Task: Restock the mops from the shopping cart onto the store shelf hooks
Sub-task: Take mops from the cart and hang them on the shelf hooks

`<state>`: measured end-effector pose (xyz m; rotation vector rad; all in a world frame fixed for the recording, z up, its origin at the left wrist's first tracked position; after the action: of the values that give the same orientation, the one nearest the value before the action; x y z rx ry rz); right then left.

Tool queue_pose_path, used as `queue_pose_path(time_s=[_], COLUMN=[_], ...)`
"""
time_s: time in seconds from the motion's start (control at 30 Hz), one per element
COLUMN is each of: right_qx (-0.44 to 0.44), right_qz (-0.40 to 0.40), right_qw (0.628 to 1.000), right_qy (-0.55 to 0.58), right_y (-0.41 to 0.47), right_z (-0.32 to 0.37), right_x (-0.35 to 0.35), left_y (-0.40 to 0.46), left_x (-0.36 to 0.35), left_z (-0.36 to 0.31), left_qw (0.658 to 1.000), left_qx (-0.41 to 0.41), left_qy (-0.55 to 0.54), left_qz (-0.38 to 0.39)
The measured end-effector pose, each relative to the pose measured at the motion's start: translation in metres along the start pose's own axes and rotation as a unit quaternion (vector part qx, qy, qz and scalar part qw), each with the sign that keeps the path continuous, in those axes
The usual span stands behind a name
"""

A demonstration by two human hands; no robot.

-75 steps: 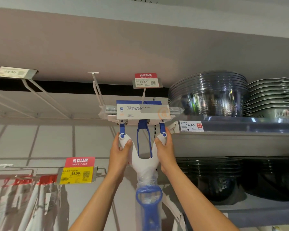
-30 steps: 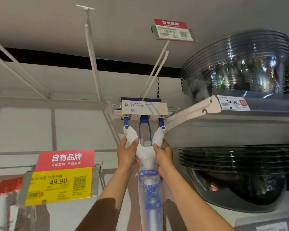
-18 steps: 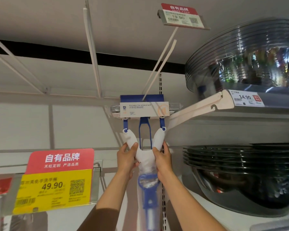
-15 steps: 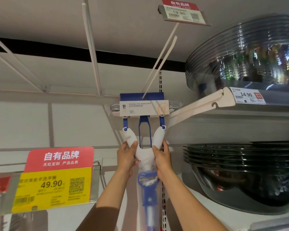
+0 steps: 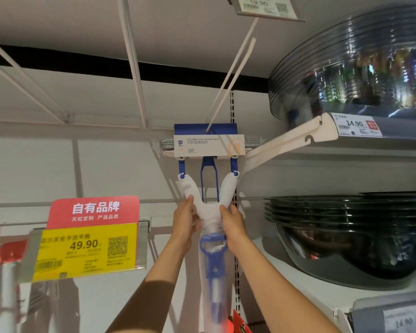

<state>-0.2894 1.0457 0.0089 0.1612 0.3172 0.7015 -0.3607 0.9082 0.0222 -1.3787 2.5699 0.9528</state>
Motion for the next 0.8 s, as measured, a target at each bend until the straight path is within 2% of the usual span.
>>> queue_pose_path(time_s=[0.2, 0.37, 0.47, 0.67, 0.8], right_qx=[-0.019, -0.088, -0.087, -0.091, -0.075], right_qz=[0.014, 0.059, 0.074, 0.090, 0.082], right_qw=[1.000, 0.989, 0.985, 0.985, 0.991], right_qy=[-0.010, 0.105, 0.128, 0.119, 0.070], right_y=[-0.009, -0.026, -0.029, -0.022, -0.008], right_z=[-0.007, -0.015, -0.015, -0.019, -0.026], right_x=[0.000, -0.003, -0.008, -0.022, -0.028], left_y=[-0.022, -0.051, -0.058, -0.049, -0.039], left_x=[-0.006, -0.013, -0.011, -0.001, 0.006], left_z=[0.004, 0.003, 0.001, 0.000, 0.005], left_qw=[1.000, 0.998, 0.999, 0.999, 0.998], left_qx=[0.026, 0.049, 0.042, 0.025, 0.021], left_qy=[-0.002, 0.016, 0.015, 0.030, 0.050], left_qz=[0.015, 0.026, 0.021, 0.010, 0.009])
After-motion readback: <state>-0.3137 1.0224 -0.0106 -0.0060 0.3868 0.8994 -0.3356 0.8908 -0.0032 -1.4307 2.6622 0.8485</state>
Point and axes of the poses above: each hand's wrist, its own y-axis towards the middle knuckle, its own x-axis out of the back of the hand, z = x × y, the point moved 10 cm from there along y, towards the middle knuckle, and after that the axes turned 7 degrees about -x, right-handed, at the moved point
